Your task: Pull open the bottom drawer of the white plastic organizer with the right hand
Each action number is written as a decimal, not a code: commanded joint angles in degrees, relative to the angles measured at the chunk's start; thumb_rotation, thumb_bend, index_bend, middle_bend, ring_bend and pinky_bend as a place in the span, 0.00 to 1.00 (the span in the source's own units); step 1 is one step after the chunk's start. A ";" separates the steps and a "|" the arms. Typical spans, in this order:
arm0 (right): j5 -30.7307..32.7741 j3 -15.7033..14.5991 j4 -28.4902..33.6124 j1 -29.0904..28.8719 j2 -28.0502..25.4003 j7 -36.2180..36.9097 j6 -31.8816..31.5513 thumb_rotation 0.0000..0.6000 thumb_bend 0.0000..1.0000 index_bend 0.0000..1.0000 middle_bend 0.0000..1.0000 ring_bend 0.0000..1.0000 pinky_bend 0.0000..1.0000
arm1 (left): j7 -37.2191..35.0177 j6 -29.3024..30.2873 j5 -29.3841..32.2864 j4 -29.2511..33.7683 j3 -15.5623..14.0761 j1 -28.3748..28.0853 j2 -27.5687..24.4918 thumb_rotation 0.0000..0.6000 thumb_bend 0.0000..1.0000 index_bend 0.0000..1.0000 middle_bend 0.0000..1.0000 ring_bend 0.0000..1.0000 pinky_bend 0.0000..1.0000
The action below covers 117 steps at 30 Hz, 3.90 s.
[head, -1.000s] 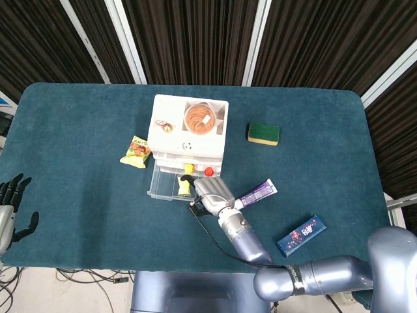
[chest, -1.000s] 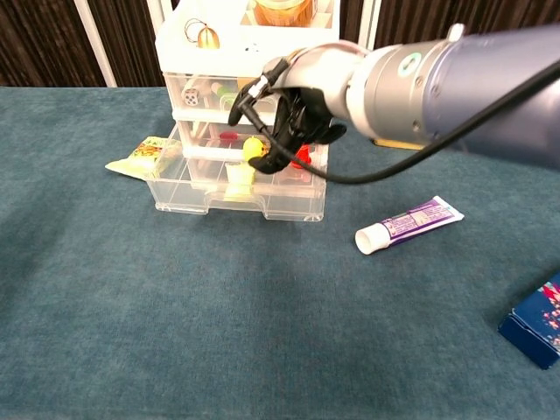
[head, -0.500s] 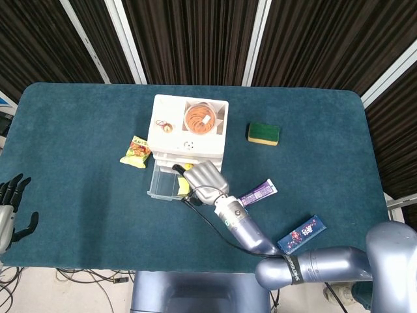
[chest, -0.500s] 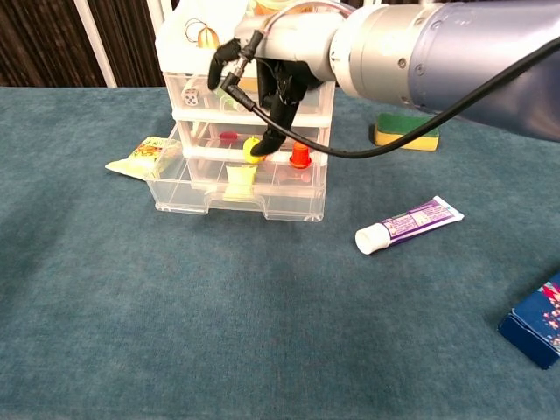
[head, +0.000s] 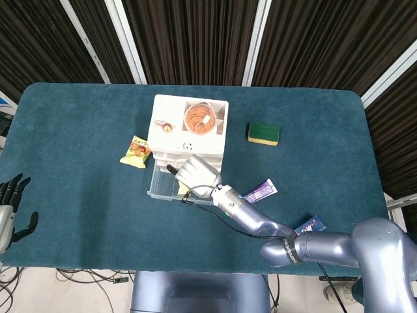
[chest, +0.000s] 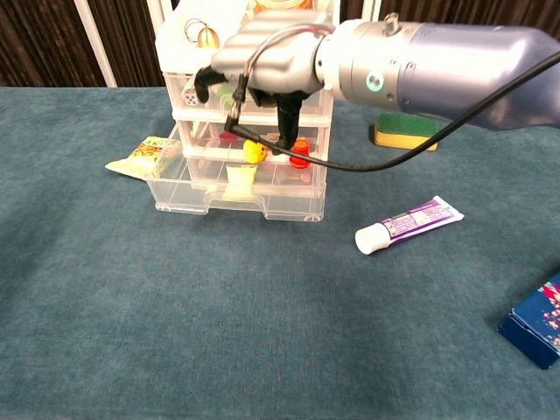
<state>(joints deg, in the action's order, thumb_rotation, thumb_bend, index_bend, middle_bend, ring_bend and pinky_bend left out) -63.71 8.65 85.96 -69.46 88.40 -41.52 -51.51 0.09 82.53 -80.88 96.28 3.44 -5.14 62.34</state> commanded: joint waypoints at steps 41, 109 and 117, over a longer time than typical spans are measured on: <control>-12.54 -1.67 -15.93 -4.76 6.00 12.50 13.70 1.00 0.24 0.37 1.00 1.00 1.00 | -0.16 -0.66 1.16 0.15 0.28 -0.09 -0.29 1.00 0.44 0.06 0.01 0.00 0.00; -12.48 1.35 4.71 1.17 -10.35 9.90 4.43 1.00 0.26 0.57 1.00 1.00 1.00 | -0.46 -0.78 1.61 0.34 0.43 -0.01 -0.41 1.00 0.44 0.06 0.01 0.00 0.00; -14.72 -0.25 11.07 6.70 -19.71 11.42 -0.32 1.00 0.26 0.58 1.00 1.00 1.00 | -0.24 -0.58 1.40 0.42 0.38 0.04 -0.36 1.00 0.44 0.06 0.01 0.00 0.00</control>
<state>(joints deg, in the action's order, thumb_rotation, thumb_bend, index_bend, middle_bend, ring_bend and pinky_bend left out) -77.52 9.21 95.33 -64.51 70.97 -30.91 -50.57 -0.16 81.94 -79.48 96.69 3.82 -5.11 61.98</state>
